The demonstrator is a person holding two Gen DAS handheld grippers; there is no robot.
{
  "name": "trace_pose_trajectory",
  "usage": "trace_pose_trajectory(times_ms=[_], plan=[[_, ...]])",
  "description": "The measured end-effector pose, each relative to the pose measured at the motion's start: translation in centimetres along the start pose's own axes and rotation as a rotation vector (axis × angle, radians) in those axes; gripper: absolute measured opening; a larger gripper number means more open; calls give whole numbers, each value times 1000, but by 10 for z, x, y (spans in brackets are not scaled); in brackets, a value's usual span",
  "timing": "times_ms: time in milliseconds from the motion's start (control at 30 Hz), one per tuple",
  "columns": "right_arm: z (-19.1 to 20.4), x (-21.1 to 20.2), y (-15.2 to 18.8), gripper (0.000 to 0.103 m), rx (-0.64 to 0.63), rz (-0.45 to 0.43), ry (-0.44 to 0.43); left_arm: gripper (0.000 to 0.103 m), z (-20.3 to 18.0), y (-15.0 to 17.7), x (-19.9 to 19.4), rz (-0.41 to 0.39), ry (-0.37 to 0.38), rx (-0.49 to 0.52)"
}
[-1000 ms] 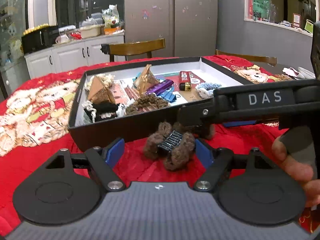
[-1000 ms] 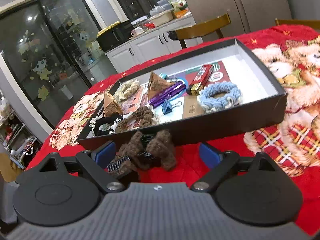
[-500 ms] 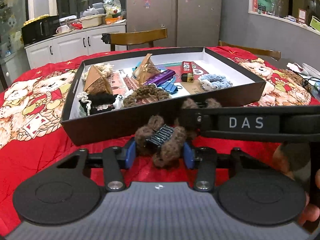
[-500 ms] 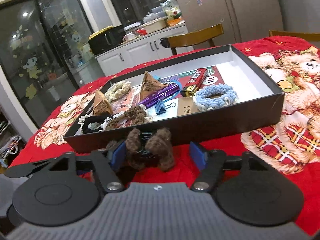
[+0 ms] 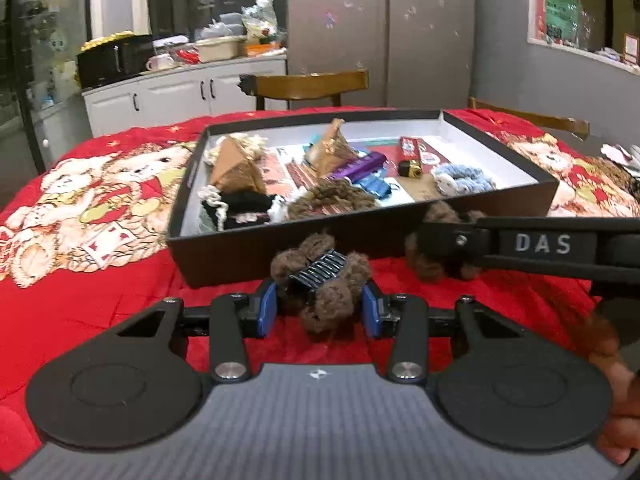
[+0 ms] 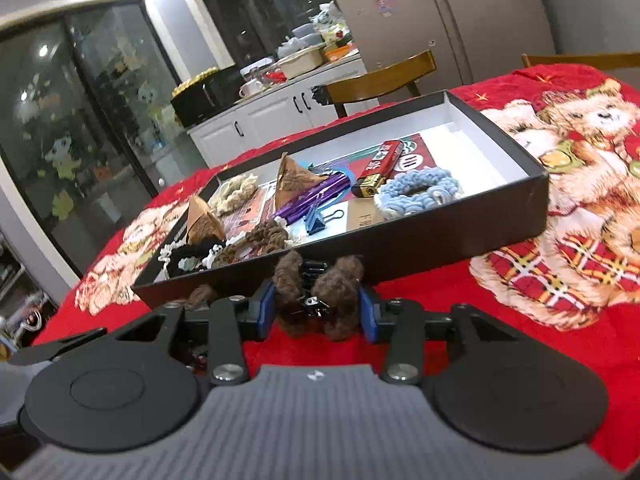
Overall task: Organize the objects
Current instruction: 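Grasp brown crochet with black clip using left tool while right tool grasps brown pompom crochet, then lift both brown crochet pieces and carry them over the box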
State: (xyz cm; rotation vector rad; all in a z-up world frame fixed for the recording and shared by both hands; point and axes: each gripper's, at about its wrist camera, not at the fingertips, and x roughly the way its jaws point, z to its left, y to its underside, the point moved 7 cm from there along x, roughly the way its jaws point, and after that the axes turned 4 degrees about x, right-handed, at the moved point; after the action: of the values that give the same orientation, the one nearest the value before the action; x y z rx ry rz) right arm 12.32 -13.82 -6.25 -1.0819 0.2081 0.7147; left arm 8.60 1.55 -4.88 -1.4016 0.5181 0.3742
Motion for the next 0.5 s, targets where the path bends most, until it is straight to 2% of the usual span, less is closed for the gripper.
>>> trace_pose_trajectory(times_ms=[167,333,500], plan=[[-1,-3,-3,46,65,5,-44,48,0,-2,-10,-48,-19,11],[5,-12,-11,46,77,-18,-82,48,0,-9,-21,-125,-45,17],[11,-20,-22,46,81,-45,-102,48,1,-11,-23,-139,-62,13]])
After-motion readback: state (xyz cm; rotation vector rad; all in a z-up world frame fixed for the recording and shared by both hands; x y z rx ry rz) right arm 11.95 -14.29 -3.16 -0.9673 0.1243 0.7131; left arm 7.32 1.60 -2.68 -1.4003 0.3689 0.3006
